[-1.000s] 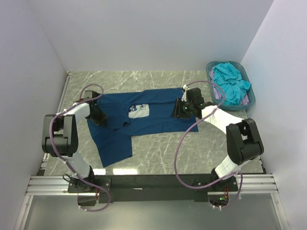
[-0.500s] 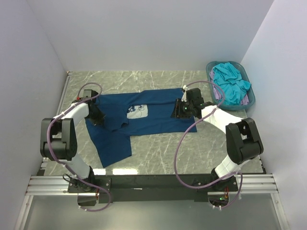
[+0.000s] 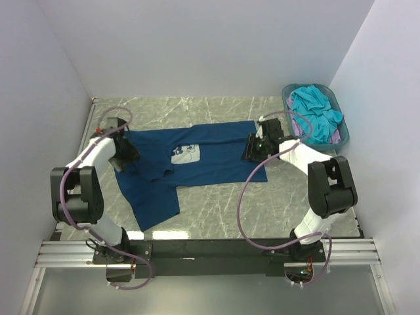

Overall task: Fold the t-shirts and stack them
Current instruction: Fold the tshirt

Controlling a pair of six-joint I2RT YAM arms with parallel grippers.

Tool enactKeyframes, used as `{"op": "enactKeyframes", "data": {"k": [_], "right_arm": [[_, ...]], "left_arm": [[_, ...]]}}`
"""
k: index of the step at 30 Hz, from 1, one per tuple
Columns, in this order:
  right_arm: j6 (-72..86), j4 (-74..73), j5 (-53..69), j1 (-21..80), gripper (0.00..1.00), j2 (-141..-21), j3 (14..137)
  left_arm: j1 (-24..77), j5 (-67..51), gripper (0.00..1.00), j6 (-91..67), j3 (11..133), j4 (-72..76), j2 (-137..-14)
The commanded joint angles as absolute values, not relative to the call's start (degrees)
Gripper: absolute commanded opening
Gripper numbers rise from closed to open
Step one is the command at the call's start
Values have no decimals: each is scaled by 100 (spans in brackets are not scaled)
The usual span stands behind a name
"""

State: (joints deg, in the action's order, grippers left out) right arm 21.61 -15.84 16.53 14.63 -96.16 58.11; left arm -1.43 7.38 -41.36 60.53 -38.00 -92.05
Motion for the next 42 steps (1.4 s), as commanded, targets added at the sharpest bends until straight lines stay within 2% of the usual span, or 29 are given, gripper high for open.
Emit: {"op": "enactKeyframes", "data": {"k": [1, 4, 6, 13, 17, 28, 29, 31, 32, 35, 42], "right_arm": [[2294, -1512, 1608, 1205, 48, -9658, 6494], [2382, -1442, 1687, 1029, 47, -9956, 6942], [2487, -1363, 1740, 958, 45, -10124, 7258], [2865, -941, 1925, 703, 45, -10914, 7901], [3093, -739, 1986, 615, 44, -11284, 8234], [3471, -509, 2154, 536, 43, -12444, 8903], [3559, -597, 1962, 519, 43, -12524, 9016], [3630, -1088, 1584, 492, 43, -12682, 9175], [3699, -1142, 1452, 492, 43, -12700, 9184], [3866, -1257, 1345, 405, 43, -12788, 9202], [3973, -1670, 1160, 334, 43, -12885, 9509]], "left_arm": [[-509, 853, 62, -3964, 6767, -3753, -8956], [-826, 651, 59, -3868, 7241, -3569, -9377], [-957, 466, 54, -3841, 7652, -3472, -9806], [-1134, 247, 51, -3727, 8577, -3059, -10818], [-1169, 53, 39, -3718, 8885, -2857, -11258], [-1178, -18, 37, -3691, 9395, -2777, -12234], [-1204, 200, 30, -3709, 9439, -2812, -12304], [-1265, 290, 24, -3788, 9501, -2900, -12454], [-1344, 342, 16, -3823, 9501, -2909, -12480], [-1476, 334, 9, -3858, 9510, -2909, -12594], [-1600, 299, 8, -3788, 9703, -3032, -12841]]}}
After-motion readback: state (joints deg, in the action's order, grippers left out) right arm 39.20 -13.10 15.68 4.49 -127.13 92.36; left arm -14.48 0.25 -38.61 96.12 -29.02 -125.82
